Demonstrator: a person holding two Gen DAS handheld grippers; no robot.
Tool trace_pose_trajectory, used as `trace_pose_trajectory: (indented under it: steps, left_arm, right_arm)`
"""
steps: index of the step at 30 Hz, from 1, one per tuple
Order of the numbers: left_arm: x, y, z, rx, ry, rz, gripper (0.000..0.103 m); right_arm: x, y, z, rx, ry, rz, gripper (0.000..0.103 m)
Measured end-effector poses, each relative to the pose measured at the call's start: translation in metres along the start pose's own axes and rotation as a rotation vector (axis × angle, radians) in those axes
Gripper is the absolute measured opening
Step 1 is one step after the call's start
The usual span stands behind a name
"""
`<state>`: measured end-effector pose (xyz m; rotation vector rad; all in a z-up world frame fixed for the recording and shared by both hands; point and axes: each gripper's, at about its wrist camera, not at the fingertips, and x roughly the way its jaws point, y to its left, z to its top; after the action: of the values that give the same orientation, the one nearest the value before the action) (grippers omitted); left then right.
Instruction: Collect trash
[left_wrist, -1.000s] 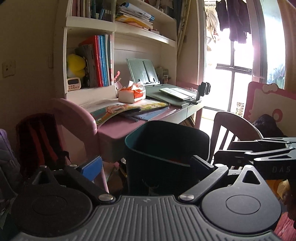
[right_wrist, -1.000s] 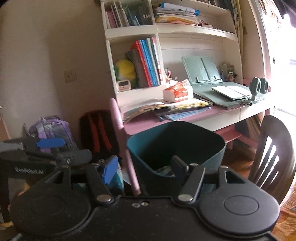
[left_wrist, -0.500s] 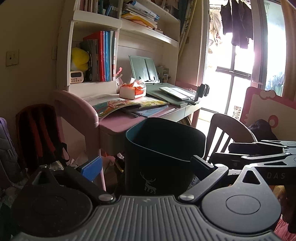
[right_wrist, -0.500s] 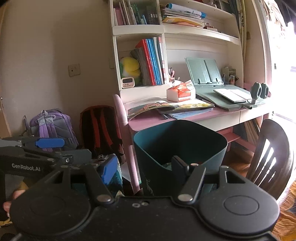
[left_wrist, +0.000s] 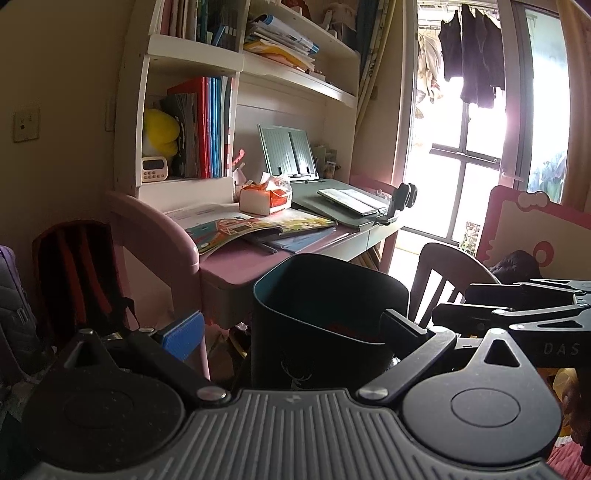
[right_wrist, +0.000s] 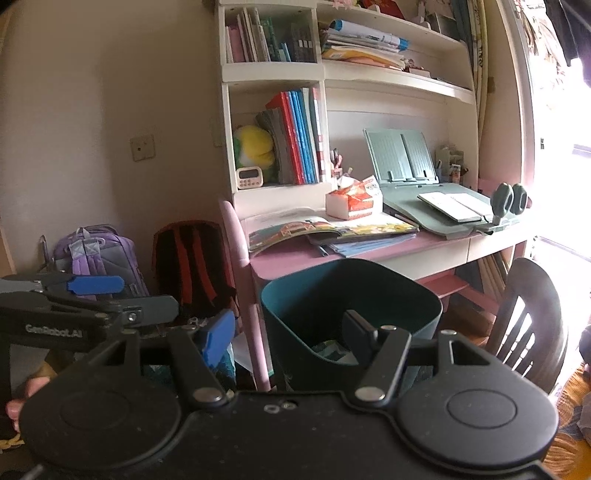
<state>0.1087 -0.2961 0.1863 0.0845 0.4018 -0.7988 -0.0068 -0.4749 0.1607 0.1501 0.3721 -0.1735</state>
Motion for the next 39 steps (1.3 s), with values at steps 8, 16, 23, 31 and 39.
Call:
trace_pose_trajectory:
  steps: [8,16,23,31,39]
  left_arm:
    - [-0.004,-0.005,0.002,0.007,-0.012,0.003,0.102]
    - [-0.005,-0.004,0.002,-0.014,-0.003,0.000,0.102]
    - [-0.005,-0.002,-0.001,-0.033,-0.005,0.015,0.103]
    - [-0.009,-0.007,-0.003,-0.019,-0.012,0.005,0.103]
    - [-0.007,-0.013,-0.008,-0.005,-0.003,-0.008,0.103]
  right_arm:
    - [-0.007,0.004,0.003,-0.006,-0.014,-0.004,0.064]
    - [-0.017,0.002,0.001,-0.008,-0.026,-0.009,0.065]
    - [-0.020,0.003,0.001,-0.010,-0.027,-0.018,0.065]
    - [-0.021,0.006,0.000,-0.013,-0.027,-0.023,0.065]
    - [-0.021,0.004,-0.005,-0.003,-0.018,-0.026,0.065]
